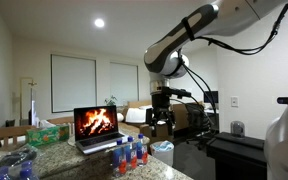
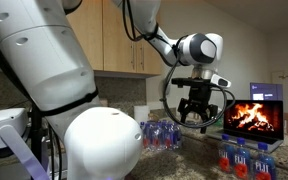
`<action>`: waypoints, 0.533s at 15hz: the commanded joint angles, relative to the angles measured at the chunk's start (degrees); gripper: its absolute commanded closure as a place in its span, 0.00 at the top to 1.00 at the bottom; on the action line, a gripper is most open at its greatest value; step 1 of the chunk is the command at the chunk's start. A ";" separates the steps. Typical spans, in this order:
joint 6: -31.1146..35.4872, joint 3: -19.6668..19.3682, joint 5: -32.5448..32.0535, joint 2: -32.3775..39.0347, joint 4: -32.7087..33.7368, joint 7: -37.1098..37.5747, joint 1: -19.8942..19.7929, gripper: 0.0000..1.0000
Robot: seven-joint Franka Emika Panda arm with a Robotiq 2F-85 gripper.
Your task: Move the three bottles of water to the left
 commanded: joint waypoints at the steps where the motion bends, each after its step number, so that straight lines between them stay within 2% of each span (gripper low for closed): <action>1: 0.88 1.13 -0.71 5.83 6.20 -2.19 -0.97 1.00; 5: 2.18 1.03 -4.03 13.56 15.56 -3.37 -1.54 1.00; 8: 3.08 0.76 -8.78 19.08 22.41 -3.05 -2.77 1.00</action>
